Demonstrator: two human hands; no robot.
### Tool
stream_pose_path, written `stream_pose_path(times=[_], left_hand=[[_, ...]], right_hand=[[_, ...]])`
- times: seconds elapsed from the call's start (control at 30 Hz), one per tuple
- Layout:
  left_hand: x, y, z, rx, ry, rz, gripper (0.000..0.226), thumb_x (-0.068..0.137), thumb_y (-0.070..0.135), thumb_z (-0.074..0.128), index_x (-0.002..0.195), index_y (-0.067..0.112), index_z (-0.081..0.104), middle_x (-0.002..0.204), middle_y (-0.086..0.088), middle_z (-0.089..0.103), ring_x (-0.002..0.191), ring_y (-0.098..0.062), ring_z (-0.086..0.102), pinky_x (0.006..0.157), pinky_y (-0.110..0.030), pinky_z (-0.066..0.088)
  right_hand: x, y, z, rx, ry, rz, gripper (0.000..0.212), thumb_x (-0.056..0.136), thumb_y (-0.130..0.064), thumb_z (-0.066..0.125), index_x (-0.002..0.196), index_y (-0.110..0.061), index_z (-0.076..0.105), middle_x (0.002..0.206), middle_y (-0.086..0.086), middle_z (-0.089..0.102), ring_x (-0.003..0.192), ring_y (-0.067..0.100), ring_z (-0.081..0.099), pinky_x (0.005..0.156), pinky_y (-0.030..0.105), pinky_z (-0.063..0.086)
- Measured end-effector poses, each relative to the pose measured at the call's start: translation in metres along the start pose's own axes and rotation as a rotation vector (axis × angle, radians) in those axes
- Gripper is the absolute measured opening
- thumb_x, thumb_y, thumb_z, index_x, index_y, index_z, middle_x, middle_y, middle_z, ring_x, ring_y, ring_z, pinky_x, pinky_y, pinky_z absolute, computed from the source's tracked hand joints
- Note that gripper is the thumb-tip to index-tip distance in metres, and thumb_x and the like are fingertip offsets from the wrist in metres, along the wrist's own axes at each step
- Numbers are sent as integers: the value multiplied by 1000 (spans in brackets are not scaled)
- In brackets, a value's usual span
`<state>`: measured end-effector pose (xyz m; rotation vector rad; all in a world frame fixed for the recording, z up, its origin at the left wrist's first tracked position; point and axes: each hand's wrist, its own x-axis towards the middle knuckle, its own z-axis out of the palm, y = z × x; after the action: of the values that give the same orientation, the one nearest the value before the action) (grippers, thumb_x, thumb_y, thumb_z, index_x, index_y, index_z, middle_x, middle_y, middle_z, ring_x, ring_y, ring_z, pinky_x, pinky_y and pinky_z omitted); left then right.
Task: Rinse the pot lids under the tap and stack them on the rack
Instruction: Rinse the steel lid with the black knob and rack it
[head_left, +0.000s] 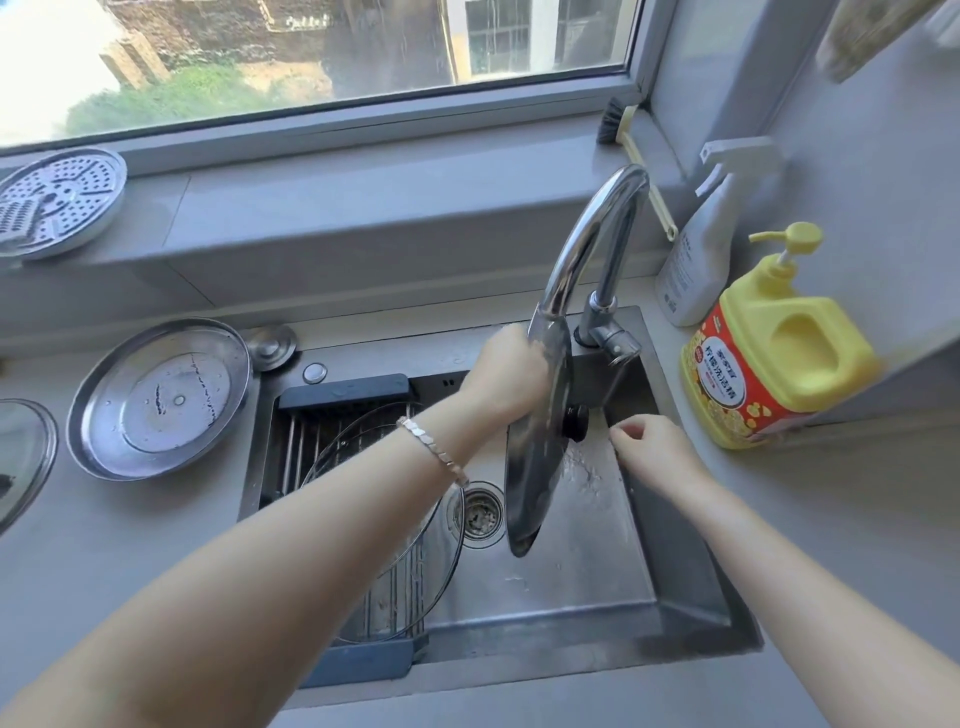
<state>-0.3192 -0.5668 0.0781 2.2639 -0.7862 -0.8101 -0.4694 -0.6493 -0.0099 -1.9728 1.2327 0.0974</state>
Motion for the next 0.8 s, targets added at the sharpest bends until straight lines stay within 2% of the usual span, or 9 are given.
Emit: stream_pose_path(times=[0.13,0.23,0.33,0.43,0.53,0.57,0.6,0.67,0.8], left_hand=[[-29,-22,-10,-61,48,20,30,97,20,37,67,13,35,62,0,39,55,-17,35,49,-30,26],[-49,-43,-14,-151,104,-13,30,95,19,42,66,11,39,58,1,37,53,-15,31,47,-25,25],[-61,-63,-15,-242,147,-87,27,92,16,46,66,10,41,60,-2,36,58,-18,31,54,-29,26],[-73,-73,-18,-367,154,-155,16,87,8,48,71,9,48,65,-8,37,60,-18,34,48,-23,29],[-82,-77,-24,-438,149,-189,11,84,2,48,76,1,55,65,-9,43,60,-17,39,49,-24,29],[-85,-77,-26,-461,149,-193,11,84,1,48,80,-3,57,67,-11,46,61,-18,41,52,-26,31],[-87,-78,-27,-483,148,-194,11,84,1,49,82,-5,58,68,-12,48,62,-19,43,54,-29,32],[-90,-79,-29,-513,154,-192,10,83,3,51,82,-3,60,68,-13,53,61,-21,49,56,-34,37],[-94,-78,-35,-532,182,-176,11,82,5,54,74,8,60,69,-13,57,63,-24,54,58,-38,44]], right_hand=[[6,-14,-7,171,96,18,44,93,-12,45,137,-3,43,139,13,48,129,27,43,102,30,34],[20,-24,-7,327,93,79,52,92,-9,43,143,-2,31,146,14,38,134,27,36,107,33,29],[28,-33,-1,422,104,103,52,89,-5,43,140,-2,35,145,15,39,134,28,37,110,38,30],[39,-41,6,508,95,151,40,77,-12,47,115,-1,56,118,13,58,112,27,53,97,40,43],[51,-49,14,547,125,178,20,71,-13,44,81,-22,59,85,-5,53,95,21,50,79,28,41],[49,-55,16,522,129,160,24,74,-10,44,86,-20,62,86,1,57,96,24,52,75,29,39],[48,-59,17,480,130,140,32,79,-7,43,103,-13,64,99,9,62,103,28,54,78,29,38],[46,-62,17,361,114,100,48,87,-4,41,134,-7,47,135,11,51,125,29,45,93,29,36],[38,-55,12,246,-42,18,56,88,-6,46,143,-7,34,149,9,35,134,25,35,107,34,28]])
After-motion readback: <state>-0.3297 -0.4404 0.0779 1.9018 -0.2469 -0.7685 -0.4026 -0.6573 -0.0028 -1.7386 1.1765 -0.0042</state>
